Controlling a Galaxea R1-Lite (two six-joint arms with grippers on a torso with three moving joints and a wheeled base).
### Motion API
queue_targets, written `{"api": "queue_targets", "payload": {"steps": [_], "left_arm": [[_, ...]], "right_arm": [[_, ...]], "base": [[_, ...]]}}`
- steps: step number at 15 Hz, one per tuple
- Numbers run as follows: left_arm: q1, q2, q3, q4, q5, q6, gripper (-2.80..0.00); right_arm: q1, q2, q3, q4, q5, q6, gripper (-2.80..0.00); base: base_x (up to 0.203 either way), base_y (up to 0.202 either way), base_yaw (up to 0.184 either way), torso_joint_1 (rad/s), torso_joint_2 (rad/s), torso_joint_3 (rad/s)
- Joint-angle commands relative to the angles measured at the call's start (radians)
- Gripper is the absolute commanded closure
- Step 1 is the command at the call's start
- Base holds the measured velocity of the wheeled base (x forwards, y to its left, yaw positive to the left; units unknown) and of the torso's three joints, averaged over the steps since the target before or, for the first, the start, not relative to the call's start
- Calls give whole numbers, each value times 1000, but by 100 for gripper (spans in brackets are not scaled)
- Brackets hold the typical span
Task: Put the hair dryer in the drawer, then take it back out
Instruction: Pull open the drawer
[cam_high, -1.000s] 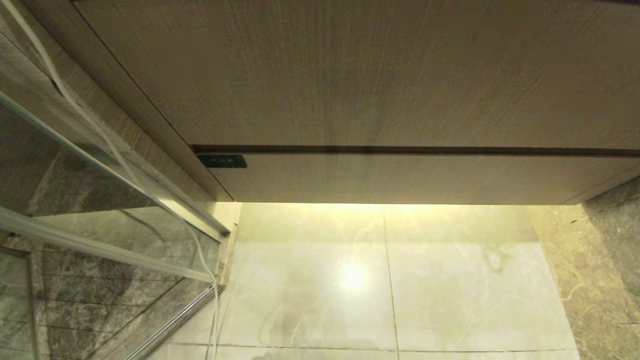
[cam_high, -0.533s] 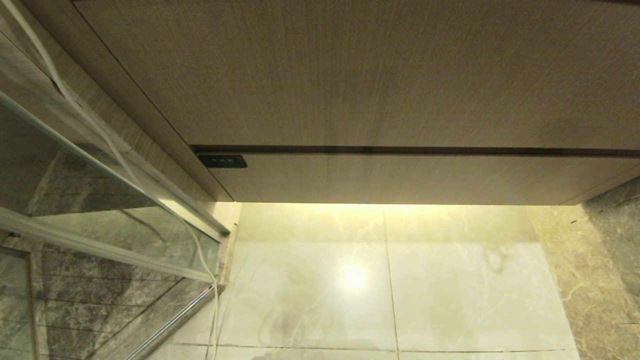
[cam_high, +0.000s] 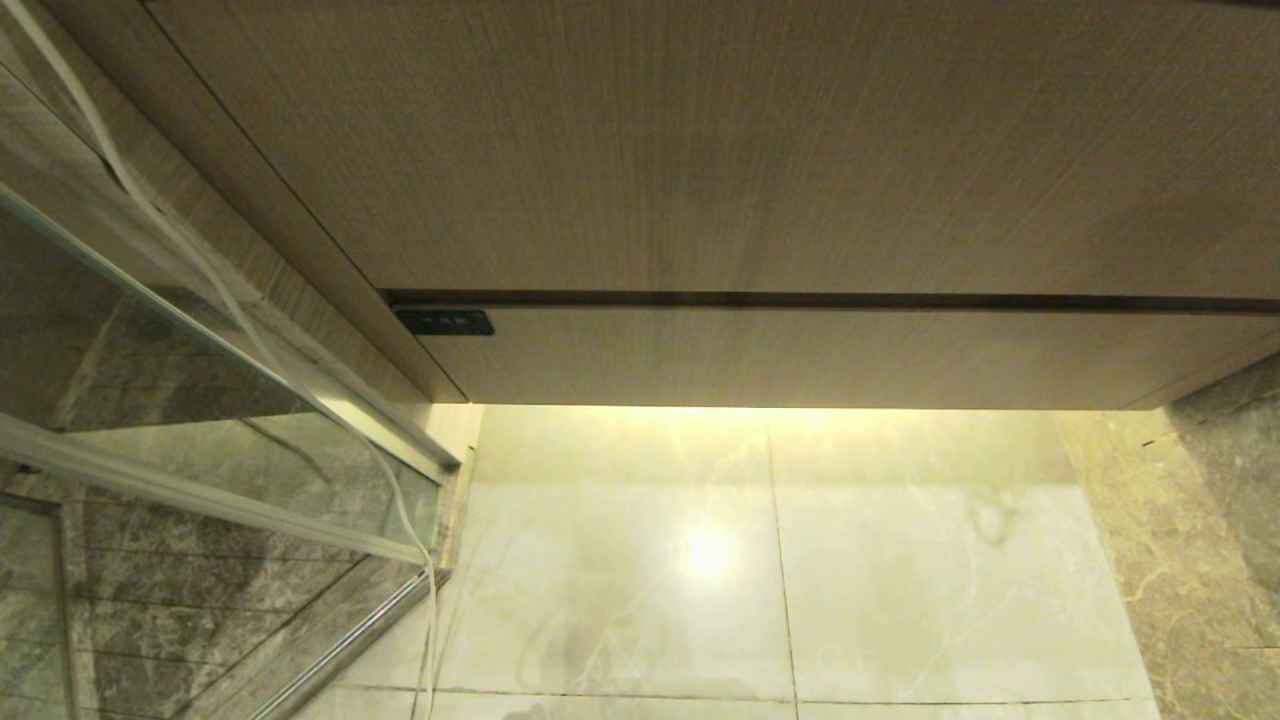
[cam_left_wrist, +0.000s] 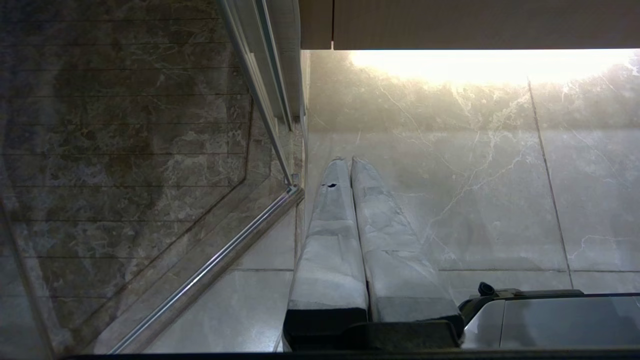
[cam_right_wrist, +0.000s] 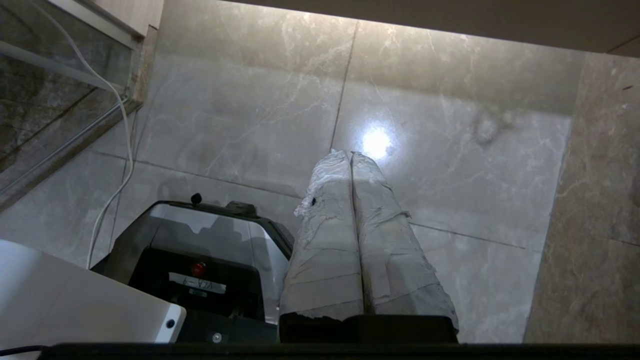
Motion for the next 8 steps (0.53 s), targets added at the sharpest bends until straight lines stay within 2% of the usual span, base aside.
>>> {"api": "queue_targets", "payload": {"steps": [1,8], "left_arm": [[0,0,0,0,0,0,0],[0,0,0,0,0,0,0]], "right_arm": [[1,-5,-5,16,1,-1,0],[1,-9,-1,26,1,-1,0]], "base": [[0,0,0,0,0,0],[0,0,0,0,0,0]]}}
